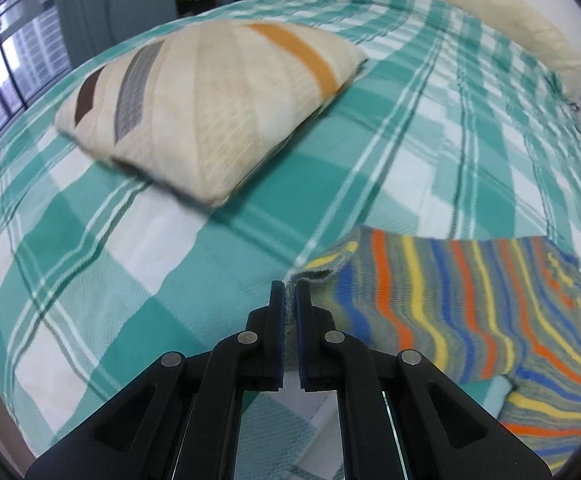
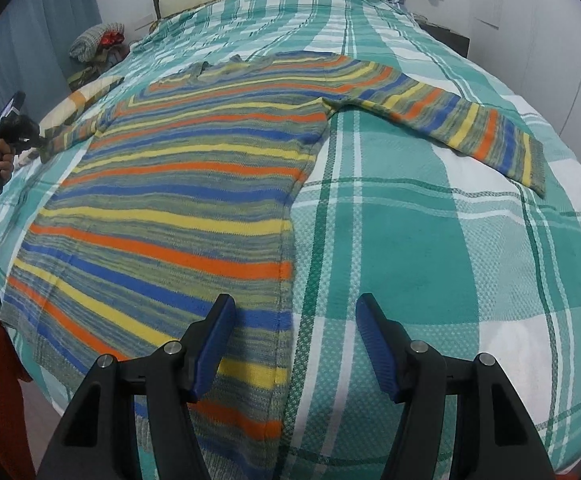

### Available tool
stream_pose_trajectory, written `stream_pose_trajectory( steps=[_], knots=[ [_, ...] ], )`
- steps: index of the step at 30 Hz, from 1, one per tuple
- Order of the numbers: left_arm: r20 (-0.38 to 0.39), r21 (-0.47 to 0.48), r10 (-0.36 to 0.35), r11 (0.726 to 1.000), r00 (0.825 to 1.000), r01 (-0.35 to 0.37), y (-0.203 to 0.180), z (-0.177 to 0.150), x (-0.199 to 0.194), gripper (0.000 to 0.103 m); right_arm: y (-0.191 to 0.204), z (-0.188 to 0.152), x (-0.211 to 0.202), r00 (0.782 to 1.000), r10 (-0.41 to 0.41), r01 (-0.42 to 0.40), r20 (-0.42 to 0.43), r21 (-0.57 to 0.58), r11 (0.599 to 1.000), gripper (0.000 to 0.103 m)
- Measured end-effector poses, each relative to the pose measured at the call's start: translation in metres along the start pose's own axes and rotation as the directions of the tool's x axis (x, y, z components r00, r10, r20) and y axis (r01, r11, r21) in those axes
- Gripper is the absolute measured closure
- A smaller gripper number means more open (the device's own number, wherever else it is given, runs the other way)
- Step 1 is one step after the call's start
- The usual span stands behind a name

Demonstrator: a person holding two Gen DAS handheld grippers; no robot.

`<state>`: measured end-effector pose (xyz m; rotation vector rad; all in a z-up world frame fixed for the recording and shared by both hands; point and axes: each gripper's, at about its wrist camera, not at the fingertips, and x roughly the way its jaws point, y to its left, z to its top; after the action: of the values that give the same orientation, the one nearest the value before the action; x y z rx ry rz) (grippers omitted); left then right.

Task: Fold small clothes
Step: 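Grasp the cuff of the other tucked sleeve with the left gripper, then pull that sleeve outward with the left gripper and release it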

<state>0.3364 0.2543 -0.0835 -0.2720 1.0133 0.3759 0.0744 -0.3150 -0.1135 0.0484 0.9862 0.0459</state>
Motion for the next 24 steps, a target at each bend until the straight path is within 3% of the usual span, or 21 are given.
stream_pose_trajectory(
  steps=[4,5,7,8,10,11,12,13,16,17,19,20,22,24],
  knots=[
    [0.004,-0.082,-0.018,0.996,1.0,0.018,0.017,-0.004,0.001,0.103,0.001,0.0,0.003,1.0,-0.006,0.005,-0.006,-0.006,1.0,0.04],
    [-0.005,-0.088,-0.002,0.996,1.0,0.002,0.022,-0.002,0.005,0.103,0.001,-0.001,0.003,1.0,-0.004,0.004,-0.006,-0.004,1.0,0.04],
    [-0.058,-0.096,-0.04,0.995,0.998,0.034,0.032,0.003,0.019,0.103,0.001,-0.001,0.004,1.0,-0.006,0.006,-0.007,-0.006,1.0,0.04],
    [-0.088,-0.118,-0.086,0.99,0.992,0.075,0.039,0.004,0.024,0.098,0.001,-0.001,0.005,1.0,-0.008,0.008,-0.01,-0.007,1.0,0.04],
    [-0.095,-0.177,-0.177,0.971,0.98,0.158,0.052,0.0,0.024,0.072,0.002,-0.001,0.005,1.0,-0.01,0.01,-0.01,-0.007,1.0,0.039],
    [-0.078,-0.206,-0.219,0.958,0.973,0.199,0.058,-0.004,0.021,0.049,0.002,-0.001,0.005,1.0,-0.01,0.01,-0.01,-0.006,1.0,0.039],
    [-0.055,-0.229,-0.254,0.944,0.966,0.235,0.064,-0.01,0.016,0.039,0.002,-0.001,0.006,1.0,-0.01,0.01,-0.009,-0.006,1.0,0.039],
    [-0.037,-0.24,-0.285,0.933,0.958,0.268,0.066,-0.014,0.014,0.038,0.003,-0.001,0.006,1.0,-0.011,0.011,-0.009,-0.006,1.0,0.039],
    [-0.033,-0.236,-0.407,0.891,0.913,0.389,0.061,-0.031,0.016,0.038,0.003,-0.001,0.006,1.0,-0.011,0.011,-0.009,-0.006,1.0,0.038],
    [-0.022,-0.207,-0.413,0.893,0.91,0.4,0.055,-0.035,0.014,0.038,0.004,0.0,0.008,1.0,-0.013,0.013,-0.01,-0.008,1.0,0.037],
    [-0.002,-0.134,-0.383,0.916,0.924,0.379,0.04,-0.038,0.014,0.039,0.004,-0.001,0.008,1.0,-0.017,0.017,-0.01,-0.013,1.0,0.036],
    [0.008,-0.105,-0.369,0.924,0.929,0.368,0.033,-0.037,0.016,0.044,0.005,-0.001,0.008,1.0,-0.022,0.022,-0.009,-0.017,1.0,0.036],
    [0.019,-0.109,-0.388,0.915,0.921,0.388,0.026,-0.032,0.021,0.06,0.007,-0.001,0.009,1.0,-0.031,0.031,-0.006,-0.025,0.999,0.036],
    [-0.009,-0.164,-0.444,0.885,0.896,0.436,0.024,-0.026,0.031,0.097,0.008,-0.002,0.009,0.999,-0.04,0.039,-0.004,-0.033,0.999,0.035]
  ],
)
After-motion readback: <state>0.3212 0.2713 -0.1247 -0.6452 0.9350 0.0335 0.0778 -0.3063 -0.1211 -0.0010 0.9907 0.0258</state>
